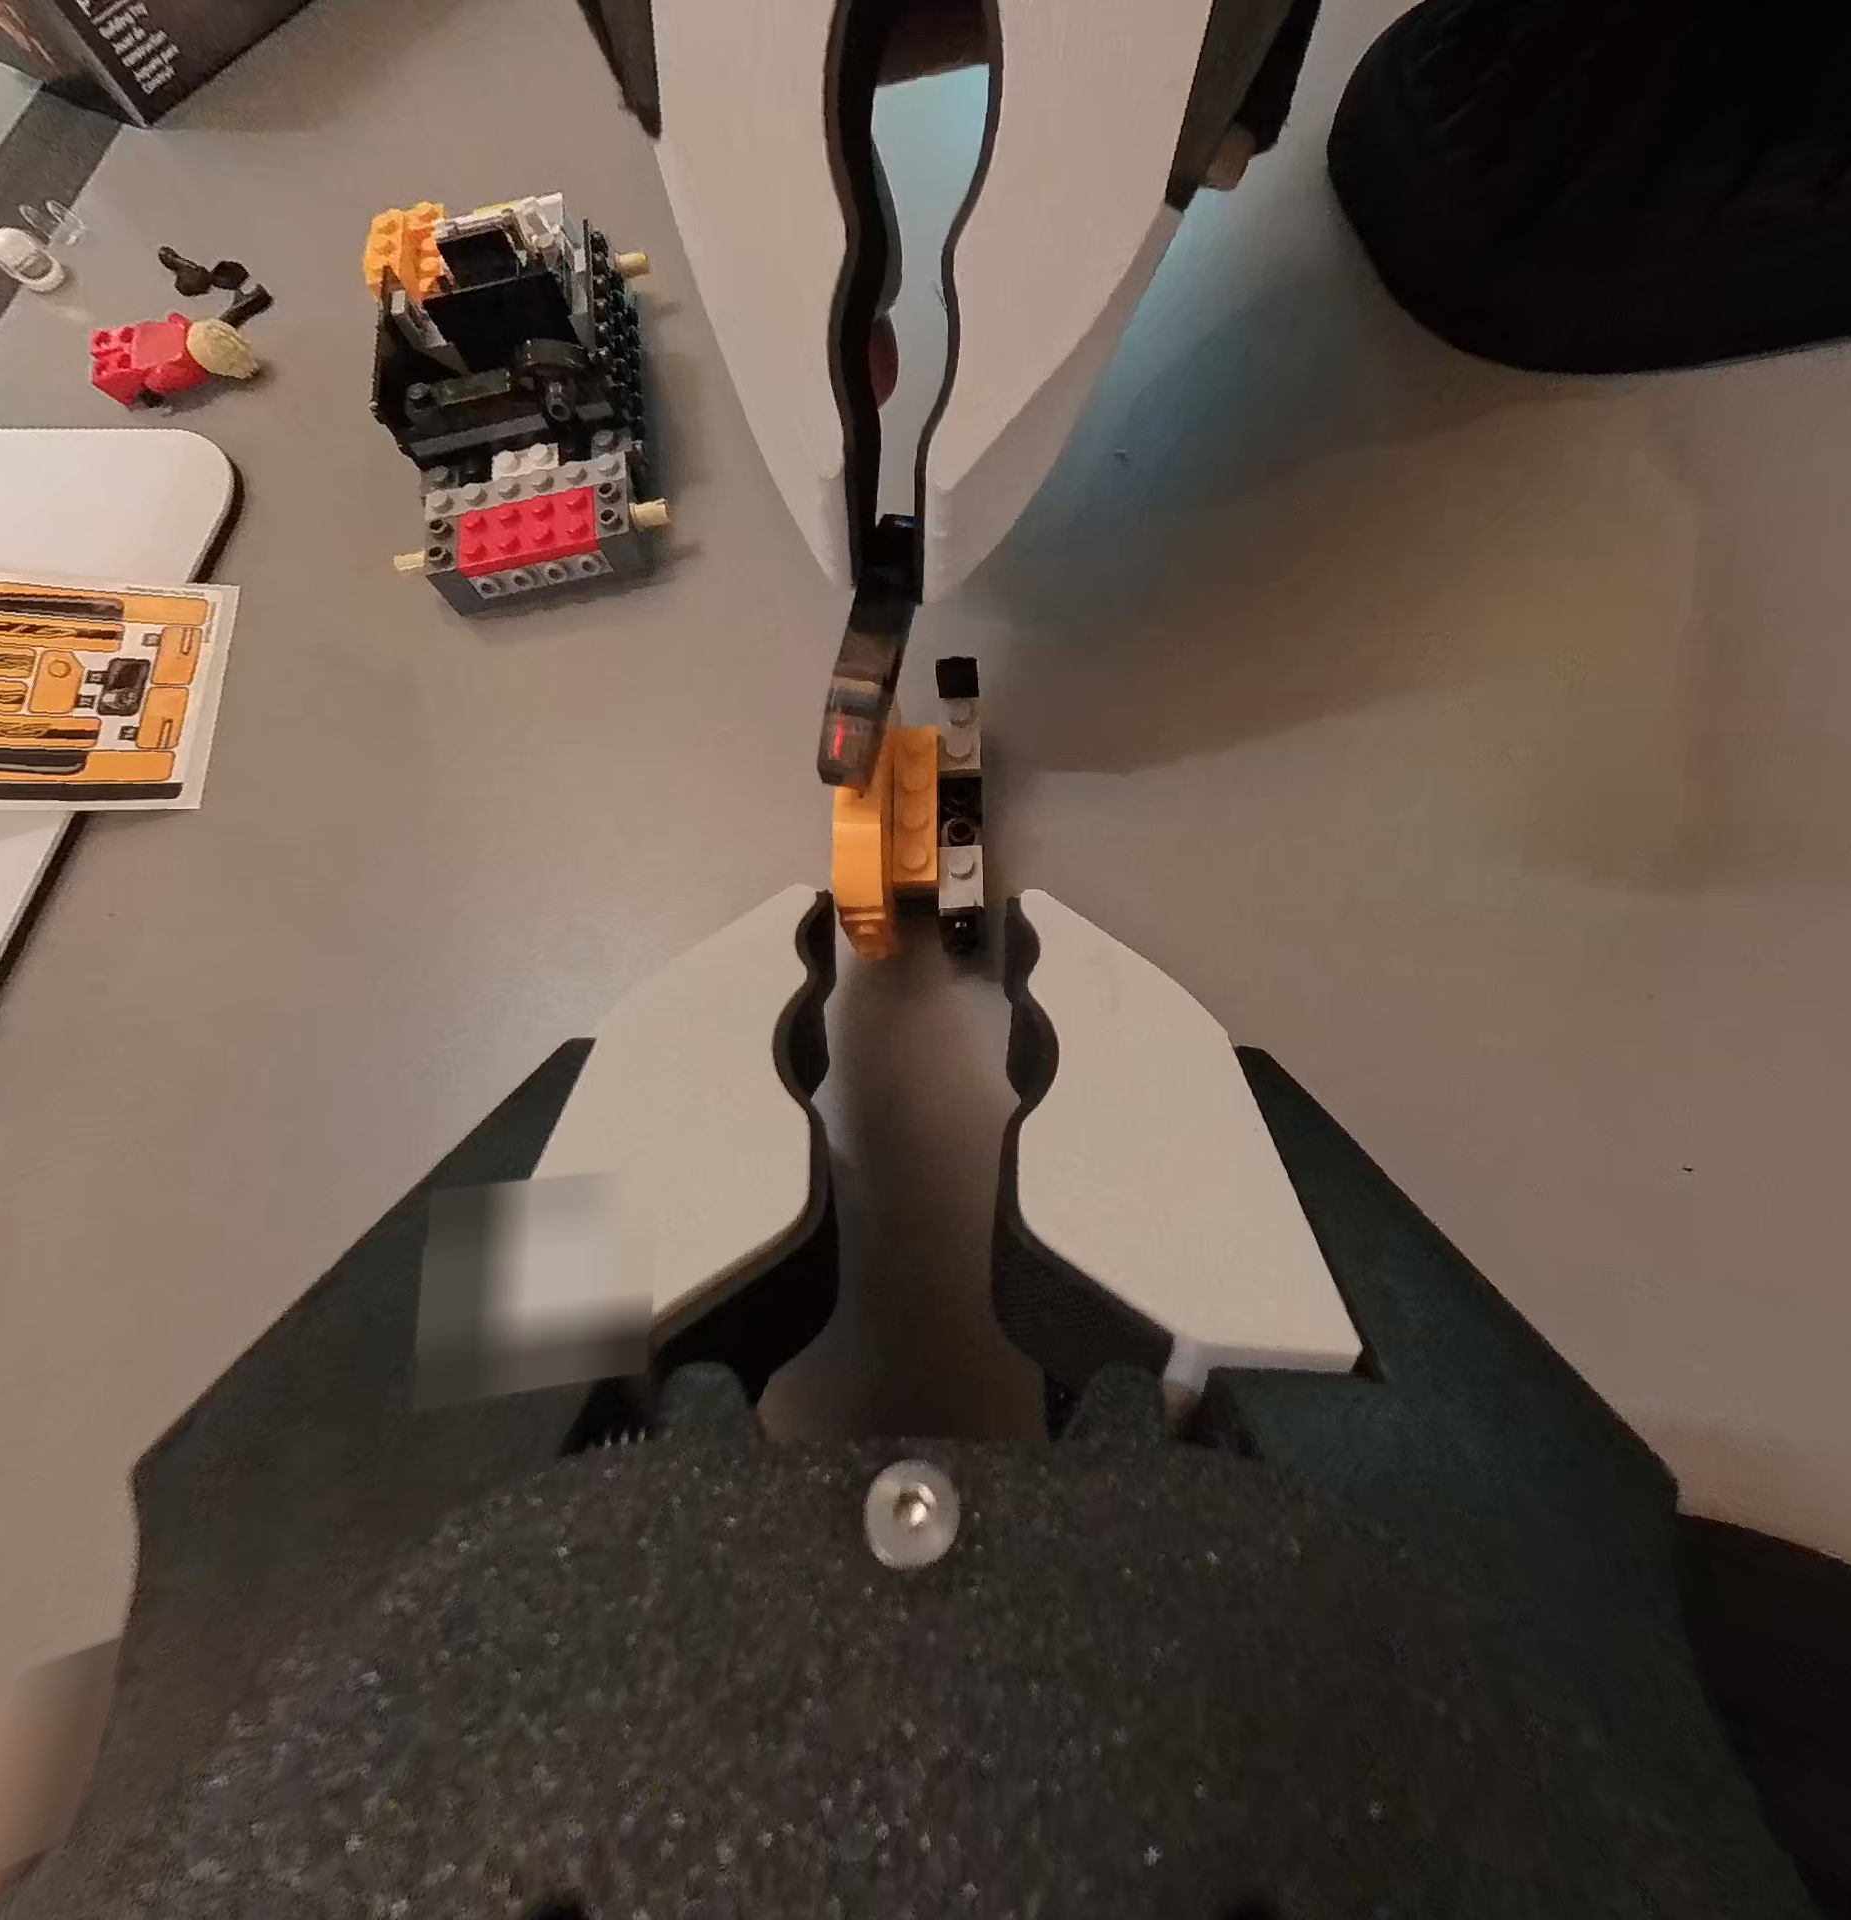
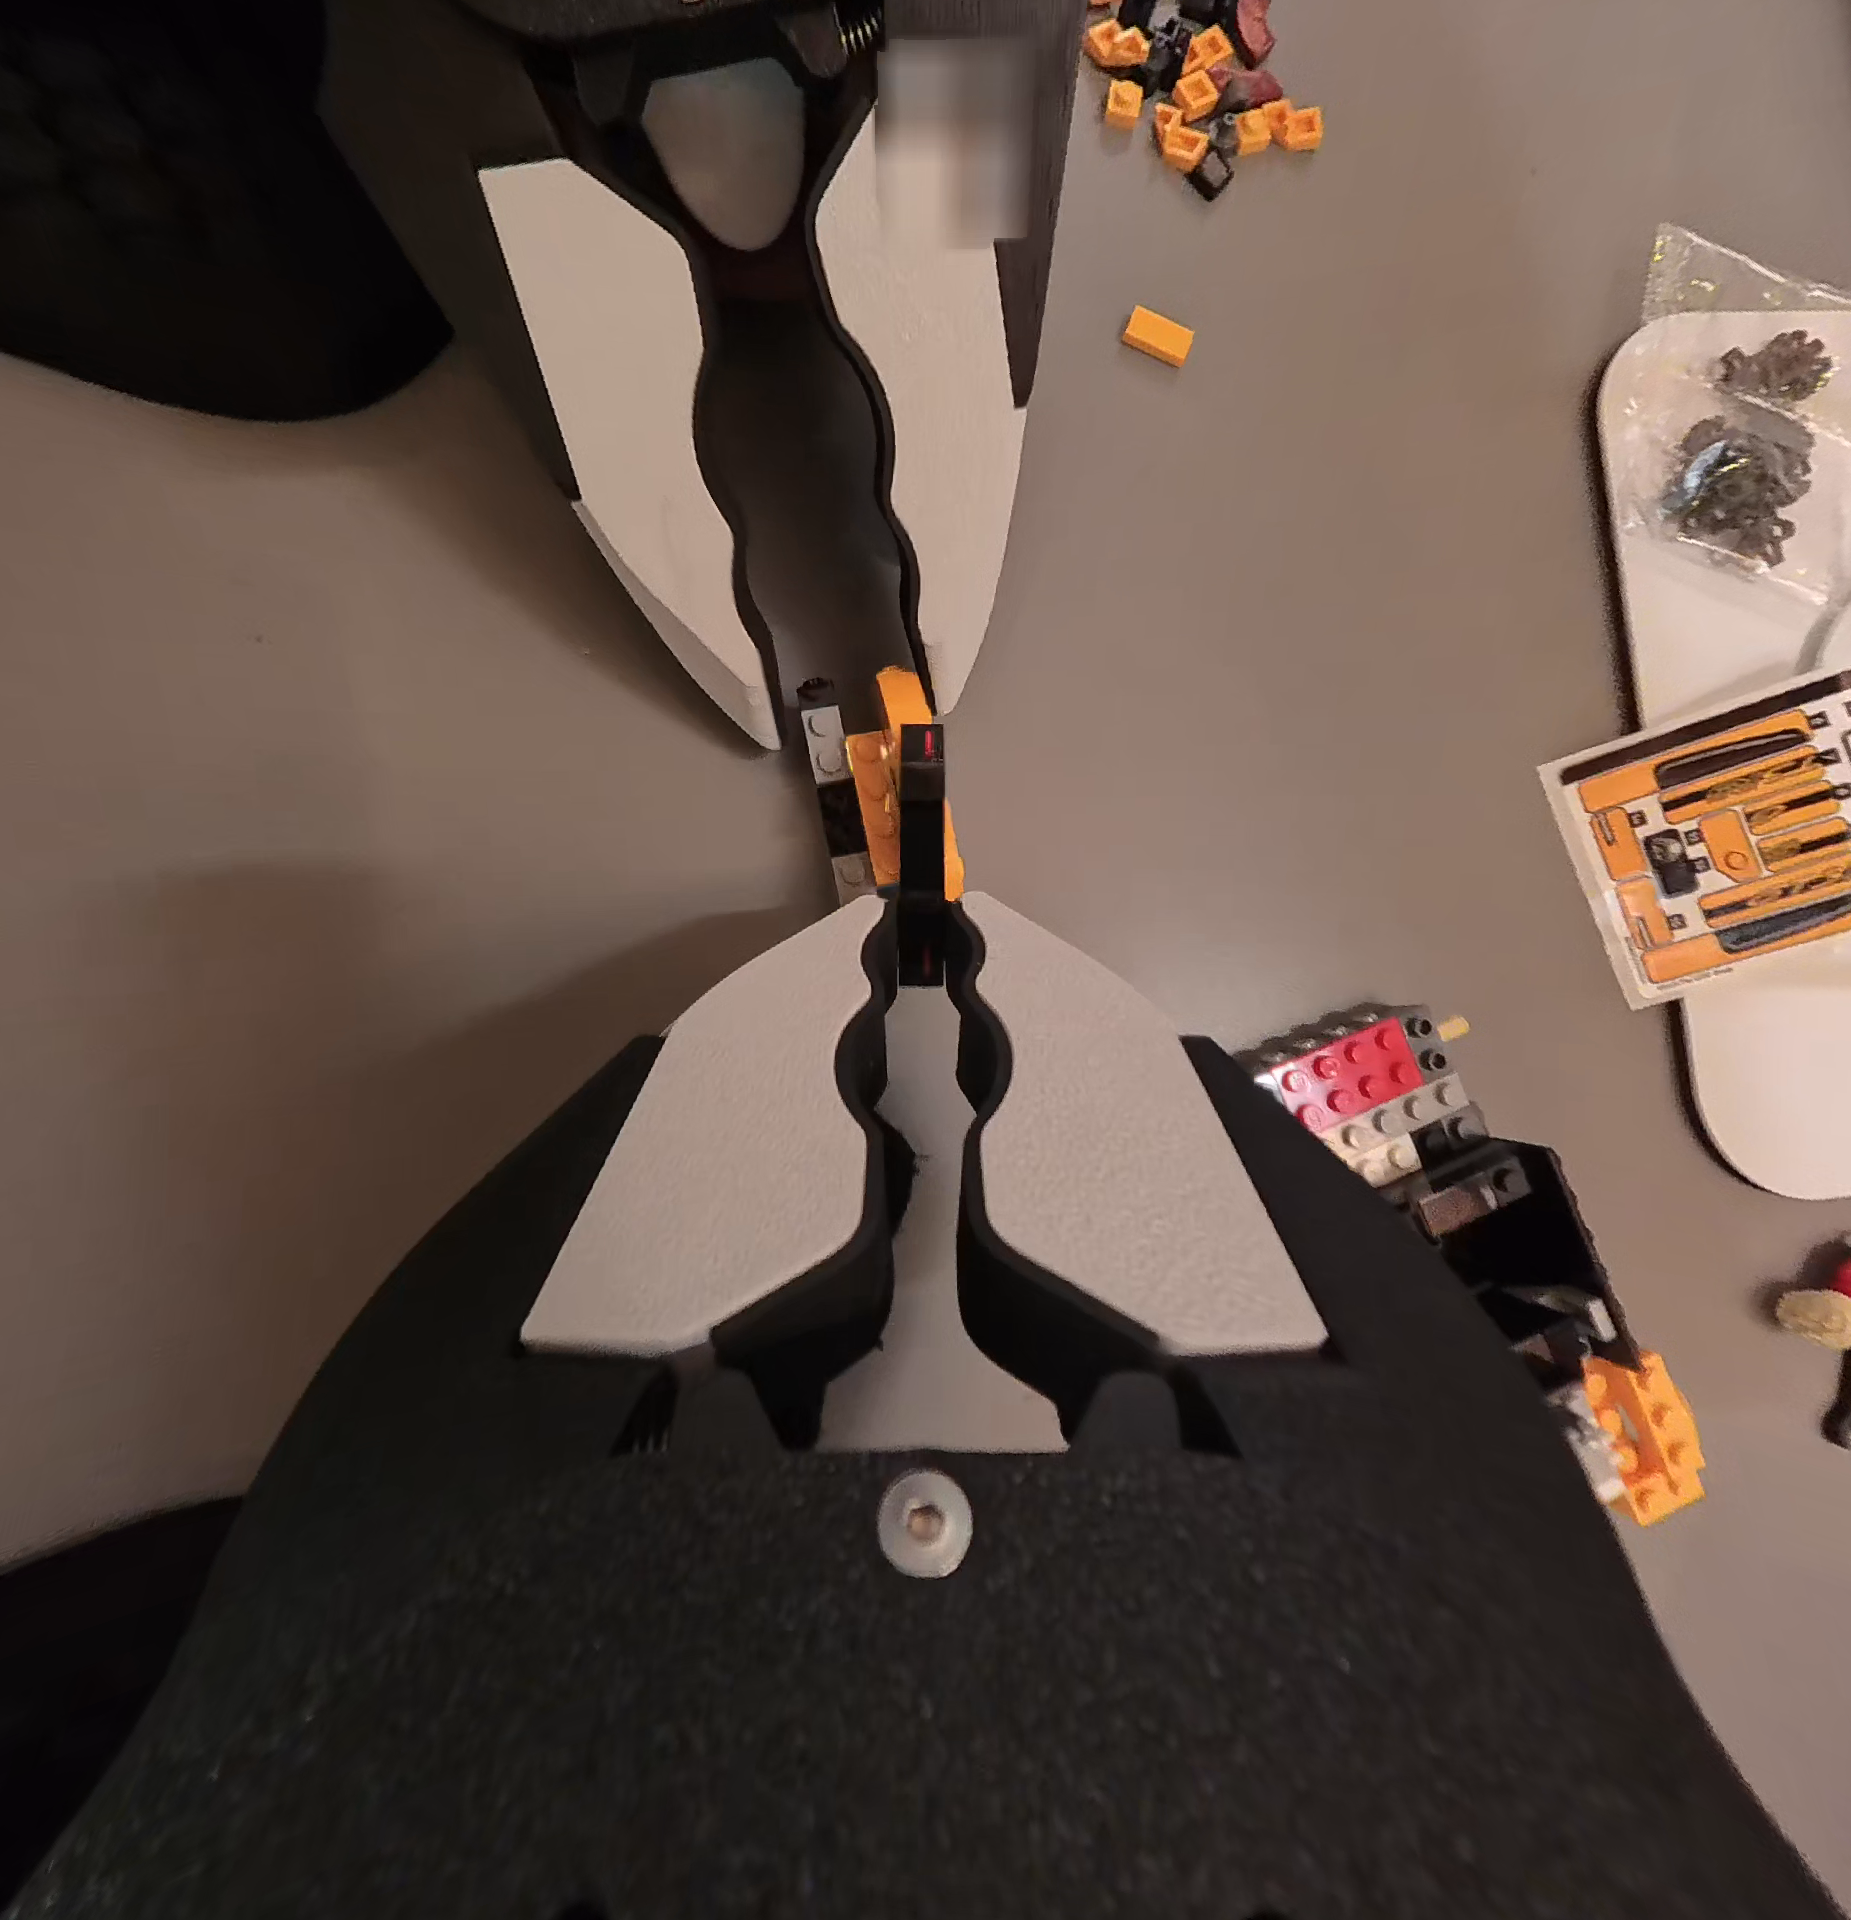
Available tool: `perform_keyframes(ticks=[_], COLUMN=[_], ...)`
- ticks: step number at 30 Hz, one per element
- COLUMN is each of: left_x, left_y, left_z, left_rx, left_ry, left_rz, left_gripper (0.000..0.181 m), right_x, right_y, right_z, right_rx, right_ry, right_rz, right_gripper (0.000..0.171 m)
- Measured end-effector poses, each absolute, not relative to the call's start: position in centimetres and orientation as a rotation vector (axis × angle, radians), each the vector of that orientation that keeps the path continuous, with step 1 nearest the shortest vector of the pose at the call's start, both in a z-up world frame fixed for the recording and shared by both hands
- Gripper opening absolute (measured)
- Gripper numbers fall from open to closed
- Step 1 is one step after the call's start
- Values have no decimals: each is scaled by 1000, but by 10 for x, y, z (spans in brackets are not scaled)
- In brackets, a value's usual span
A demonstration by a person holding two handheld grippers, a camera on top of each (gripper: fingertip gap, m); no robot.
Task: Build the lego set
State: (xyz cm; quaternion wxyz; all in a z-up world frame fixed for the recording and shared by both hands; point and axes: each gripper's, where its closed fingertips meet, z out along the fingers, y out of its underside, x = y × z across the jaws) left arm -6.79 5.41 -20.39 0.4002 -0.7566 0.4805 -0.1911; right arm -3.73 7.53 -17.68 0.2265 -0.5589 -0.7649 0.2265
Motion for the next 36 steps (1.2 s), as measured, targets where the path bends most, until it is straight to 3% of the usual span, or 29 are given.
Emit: perform_keyframes(ticks=[1,24,36], left_x=[-68,-68,-68], left_y=[54,53,53], left_z=[-204,-205,-205], left_rx=[-1916,-1926,-1928], left_ry=[1215,1219,1218], left_rz=[-481,-499,-499], left_gripper=[29,26,26], right_x=[-38,-47,-47], right_y=[74,68,76], right_z=[-178,-188,-181], right_rx=[-1536,-1465,-1505], right_ry=[-2119,-2394,-2372], right_rz=[627,382,446], right_gripper=[8,9,19])
